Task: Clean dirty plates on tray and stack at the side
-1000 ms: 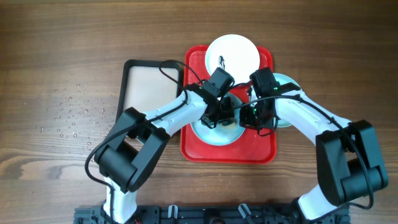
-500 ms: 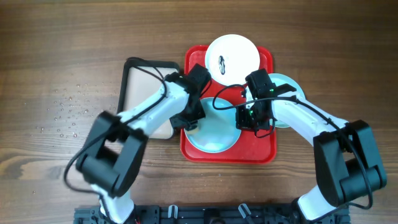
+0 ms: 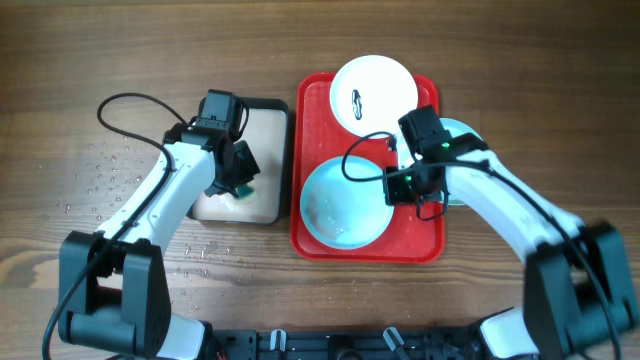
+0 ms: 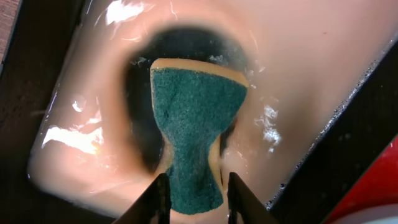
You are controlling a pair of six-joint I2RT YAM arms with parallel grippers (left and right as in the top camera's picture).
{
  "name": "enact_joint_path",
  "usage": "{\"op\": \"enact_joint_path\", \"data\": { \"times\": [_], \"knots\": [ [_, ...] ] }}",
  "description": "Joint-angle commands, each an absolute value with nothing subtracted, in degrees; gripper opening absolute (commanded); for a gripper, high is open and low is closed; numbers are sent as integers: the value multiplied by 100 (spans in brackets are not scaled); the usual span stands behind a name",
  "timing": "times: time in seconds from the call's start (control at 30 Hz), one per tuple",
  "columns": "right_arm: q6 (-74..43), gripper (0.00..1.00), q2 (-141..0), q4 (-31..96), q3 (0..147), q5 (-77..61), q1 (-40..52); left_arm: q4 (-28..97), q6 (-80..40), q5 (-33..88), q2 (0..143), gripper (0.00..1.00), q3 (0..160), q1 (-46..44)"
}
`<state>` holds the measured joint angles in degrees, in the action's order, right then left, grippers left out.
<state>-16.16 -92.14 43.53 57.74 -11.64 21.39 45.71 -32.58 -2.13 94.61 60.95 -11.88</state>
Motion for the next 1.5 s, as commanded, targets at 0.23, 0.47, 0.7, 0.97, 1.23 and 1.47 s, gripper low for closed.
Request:
{"op": "enact_joint_path", "data": {
  "times": [0.23,0.47,0.7,0.97,1.23,1.47],
  "knots": [
    [-1973,4,-8071,5041,6453,3326,4226,4755,-3168,191,8165,65,6222,-1133],
    [-1953,4,-8071,5188,6453,4991,5374,4888,-3168,187,8058,100,6222,-1133],
    [-1660,4,-8071,5135,6455,6326,6346,4890,-3168,185,8058,100,6219,-1133],
    [-1347,4,-8071,4932,6455,6825,6692,4897,-3170,187,8058,100,6219,-1133],
    [-873,4,-8071,4600,6455,6842,6692,4893,-3170,187,8058,100,6219,-1133],
    [-906,4,-8071,4567,6455,6831,6692,4893,-3170,187,8058,100,6219,-1133]
  ]
}}
